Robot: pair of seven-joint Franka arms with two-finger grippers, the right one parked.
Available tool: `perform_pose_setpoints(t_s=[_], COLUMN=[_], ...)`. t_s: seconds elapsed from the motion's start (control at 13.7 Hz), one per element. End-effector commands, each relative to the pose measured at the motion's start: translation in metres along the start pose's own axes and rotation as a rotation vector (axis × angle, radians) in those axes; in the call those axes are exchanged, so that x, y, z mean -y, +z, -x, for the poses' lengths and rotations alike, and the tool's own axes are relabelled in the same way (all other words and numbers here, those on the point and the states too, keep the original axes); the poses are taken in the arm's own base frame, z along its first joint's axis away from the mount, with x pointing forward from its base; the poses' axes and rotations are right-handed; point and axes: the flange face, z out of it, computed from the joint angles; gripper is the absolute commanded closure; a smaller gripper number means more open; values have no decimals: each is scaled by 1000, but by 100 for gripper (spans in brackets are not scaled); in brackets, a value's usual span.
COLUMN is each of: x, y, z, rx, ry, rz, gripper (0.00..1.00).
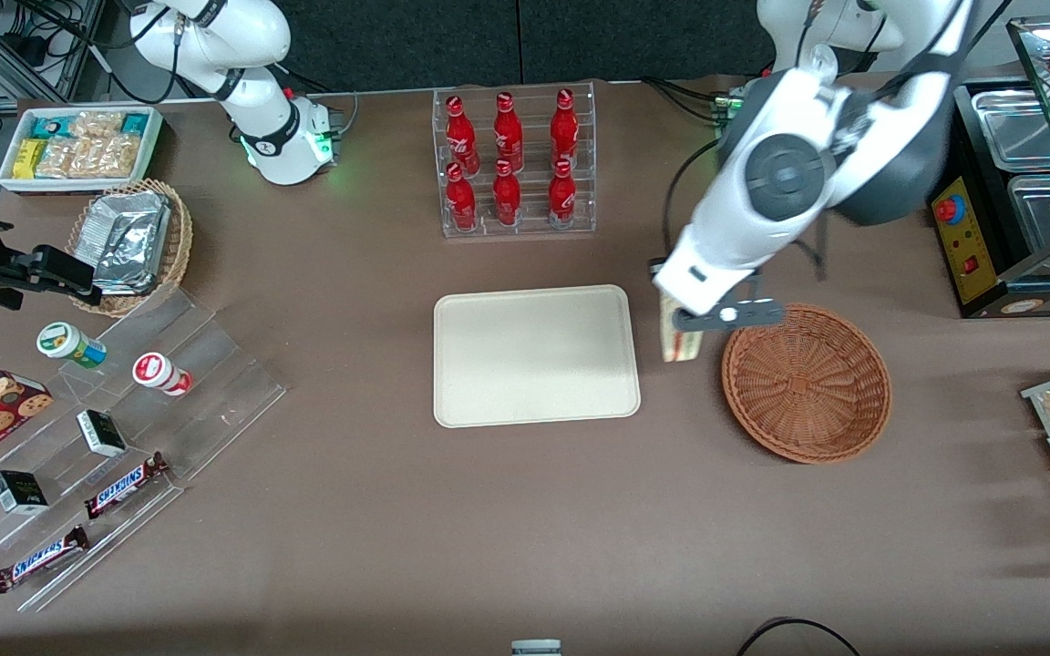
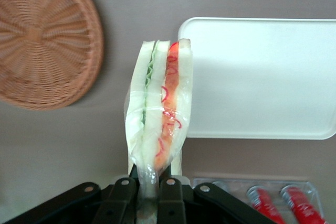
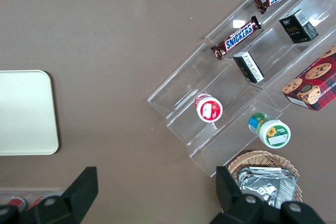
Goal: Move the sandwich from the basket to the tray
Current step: 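Lift the sandwich and carry it with the left gripper over the cream tray, then lower the held sandwich onto the tray and open the left gripper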
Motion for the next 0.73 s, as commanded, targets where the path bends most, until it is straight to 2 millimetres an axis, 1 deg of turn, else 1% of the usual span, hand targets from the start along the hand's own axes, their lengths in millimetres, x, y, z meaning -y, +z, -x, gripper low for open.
perform_pose_setpoints(t_s=[0.0,0.07,0.15,0.22,0.29,0.44,0.51,0.58,0.66], x=[-44,-49,-55,-77,-94,-116,-121,-129,-138], y=[37,51,64,70,86,110,117,122,127], z=[-9,-11,-18,-18,-20,-30,-37,-34,-27], rx=[-2,14,18,3,13,24,23,26,27], ry=[15,14,-7,-18,-31,-25,-29,-32,-21], rz=[22,16,20,33,23,25,36,32,26], gripper=[100,100,100,100,100,100,100,100,100])
